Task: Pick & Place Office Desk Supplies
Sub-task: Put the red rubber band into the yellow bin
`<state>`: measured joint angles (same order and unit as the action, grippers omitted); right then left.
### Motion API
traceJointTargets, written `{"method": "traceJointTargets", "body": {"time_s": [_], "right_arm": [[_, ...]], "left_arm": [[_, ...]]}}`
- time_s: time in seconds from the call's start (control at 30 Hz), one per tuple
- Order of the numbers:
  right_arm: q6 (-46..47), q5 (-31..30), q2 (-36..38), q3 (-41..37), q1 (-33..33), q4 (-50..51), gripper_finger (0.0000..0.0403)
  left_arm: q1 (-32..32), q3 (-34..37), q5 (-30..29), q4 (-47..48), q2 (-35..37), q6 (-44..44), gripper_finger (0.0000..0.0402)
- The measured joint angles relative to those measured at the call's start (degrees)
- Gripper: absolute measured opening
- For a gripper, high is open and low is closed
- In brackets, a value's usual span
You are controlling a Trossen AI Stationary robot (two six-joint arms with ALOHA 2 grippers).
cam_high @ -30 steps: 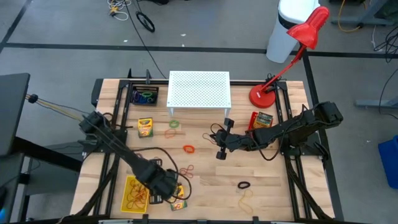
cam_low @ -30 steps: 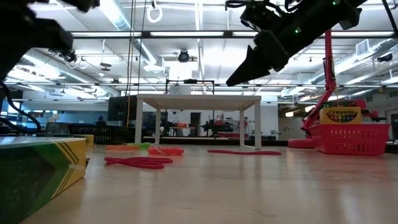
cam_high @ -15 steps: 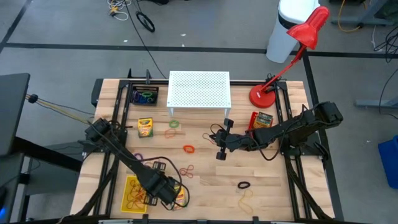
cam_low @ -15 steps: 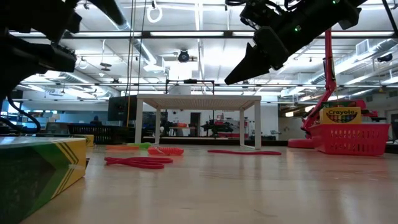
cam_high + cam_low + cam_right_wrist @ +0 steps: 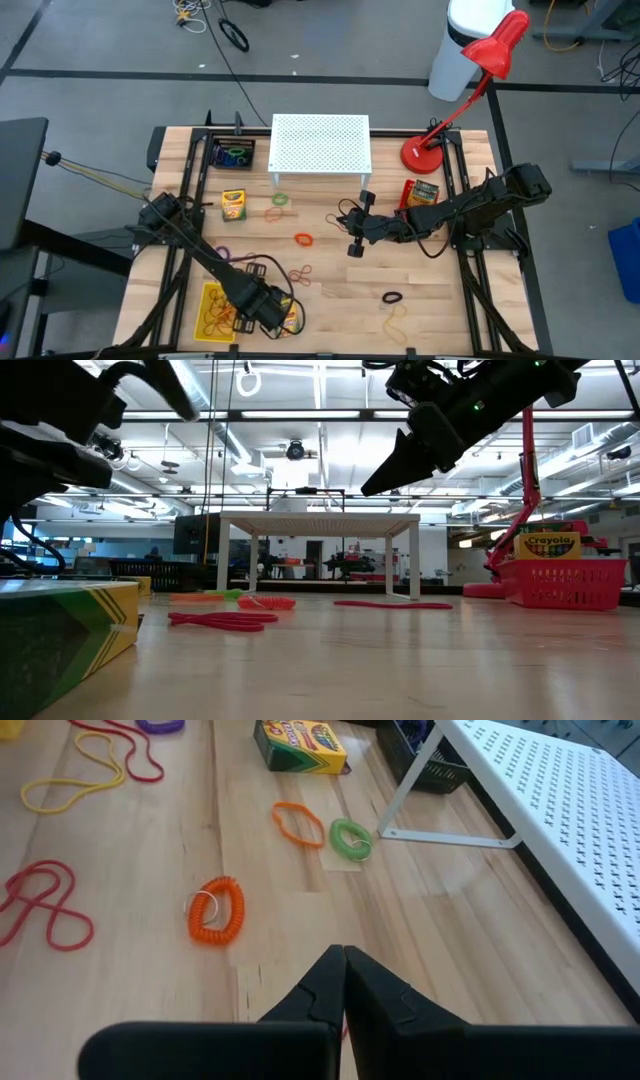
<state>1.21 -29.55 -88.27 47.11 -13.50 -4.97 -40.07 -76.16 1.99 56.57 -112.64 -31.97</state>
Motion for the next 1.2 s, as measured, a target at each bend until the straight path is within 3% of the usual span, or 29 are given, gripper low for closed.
{"method": "traceJointTargets", "body": {"time_s": [0.17, 0.3, 0.43, 0.77, 1.03, 1.2], "right_arm": [[0.0, 0.21, 0.02, 0.0, 0.0, -0.02, 0.0016], [0.0, 0.21, 0.04, 0.0, 0.0, -0.04, 0.0016], [0.0, 0.21, 0.04, 0.0, 0.0, -0.04, 0.0017], [0.0, 0.23, 0.04, 0.0, 0.0, -0.07, 0.0017], [-0.02, 0.23, 0.04, 0.0, 0.0, -0.07, 0.0017], [-0.02, 0.23, 0.04, 0.0, 0.01, -0.07, 0.0017]], "left_arm": [[-0.09, 0.0, 1.21, 0.5, 0.0, 0.13, 0.0248], [-0.03, 0.0, 1.44, 2.47, 0.0, 1.0, 0.0226], [-0.04, 0.02, 2.15, 3.84, 0.0, 2.7, 0.0177], [0.0, -1.09, 4.48, 3.69, 0.0, 6.51, 0.0011], [0.01, -7.92, 3.24, 4.52, 0.0, 6.38, 0.0007], [-0.55, -7.64, 2.56, 8.55, 0.0, 3.92, 0.005]]}}
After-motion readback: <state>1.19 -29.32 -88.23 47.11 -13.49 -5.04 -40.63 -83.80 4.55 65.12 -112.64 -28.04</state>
